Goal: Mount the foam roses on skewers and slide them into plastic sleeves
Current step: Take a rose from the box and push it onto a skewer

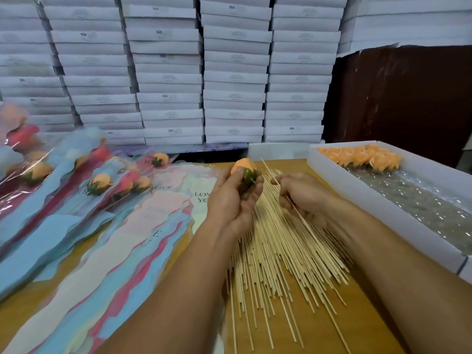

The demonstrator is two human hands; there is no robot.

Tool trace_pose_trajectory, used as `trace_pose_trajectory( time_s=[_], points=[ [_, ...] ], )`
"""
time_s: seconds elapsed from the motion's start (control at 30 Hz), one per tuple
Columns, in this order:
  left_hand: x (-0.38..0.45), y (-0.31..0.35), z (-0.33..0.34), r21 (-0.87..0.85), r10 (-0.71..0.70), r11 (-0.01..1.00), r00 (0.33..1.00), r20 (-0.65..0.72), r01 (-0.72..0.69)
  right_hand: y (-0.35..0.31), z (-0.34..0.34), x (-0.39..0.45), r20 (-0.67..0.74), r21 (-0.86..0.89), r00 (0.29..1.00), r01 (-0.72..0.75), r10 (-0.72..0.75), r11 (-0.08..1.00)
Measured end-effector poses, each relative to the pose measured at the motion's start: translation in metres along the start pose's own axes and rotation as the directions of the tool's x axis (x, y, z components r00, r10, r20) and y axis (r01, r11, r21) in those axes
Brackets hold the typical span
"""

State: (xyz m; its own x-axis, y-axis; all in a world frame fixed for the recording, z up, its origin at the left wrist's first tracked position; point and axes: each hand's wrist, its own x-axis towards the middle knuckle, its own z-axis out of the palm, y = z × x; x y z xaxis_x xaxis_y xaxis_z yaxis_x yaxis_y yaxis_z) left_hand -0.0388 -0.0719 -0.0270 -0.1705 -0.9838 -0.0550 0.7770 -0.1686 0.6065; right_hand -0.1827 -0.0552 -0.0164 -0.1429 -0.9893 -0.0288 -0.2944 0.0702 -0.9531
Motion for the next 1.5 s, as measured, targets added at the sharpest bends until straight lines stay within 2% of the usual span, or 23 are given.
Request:
trace_pose_trajectory(
  time_s=[0.17, 0.37, 0.6, 0.9, 1.1, 1.33, 1.5],
  points=[
    [0.001, 0.006, -0.003, -0.175, -0.072, 0.982, 0.997, 0.034, 0.077, -0.003, 0.006, -0.010, 0.054, 0.159, 0.994, 0.086, -0.096, 0.984],
    [0.003, 0.012, -0.004, -0.240, -0.083, 0.966, 0.995, 0.047, 0.092, -0.015, 0.013, -0.026, 0.114, 0.300, 0.984, 0.097, -0.137, 0.949],
    [0.005, 0.016, -0.007, -0.235, -0.070, 0.969, 0.996, 0.047, 0.079, -0.018, 0.016, -0.035, 0.111, 0.205, 0.969, 0.196, -0.222, 0.959],
    [0.005, 0.015, -0.006, -0.184, 0.015, 0.983, 0.999, 0.043, -0.007, -0.021, 0.025, -0.044, 0.116, 0.195, 0.962, 0.221, -0.246, 0.956],
    [0.005, 0.015, -0.006, -0.183, 0.040, 0.982, 0.999, 0.011, -0.037, -0.020, 0.032, -0.052, 0.219, 0.134, 0.893, 0.371, -0.392, 0.919],
    [0.004, 0.017, -0.003, -0.140, 0.061, 0.988, 0.998, 0.007, -0.060, -0.020, 0.031, -0.053, 0.207, 0.023, 0.895, 0.398, -0.394, 0.917],
    [0.004, 0.018, -0.003, -0.135, 0.071, 0.988, 0.997, 0.005, -0.070, -0.023, 0.031, -0.056, 0.224, 0.056, 0.879, 0.420, -0.421, 0.906]
  ],
)
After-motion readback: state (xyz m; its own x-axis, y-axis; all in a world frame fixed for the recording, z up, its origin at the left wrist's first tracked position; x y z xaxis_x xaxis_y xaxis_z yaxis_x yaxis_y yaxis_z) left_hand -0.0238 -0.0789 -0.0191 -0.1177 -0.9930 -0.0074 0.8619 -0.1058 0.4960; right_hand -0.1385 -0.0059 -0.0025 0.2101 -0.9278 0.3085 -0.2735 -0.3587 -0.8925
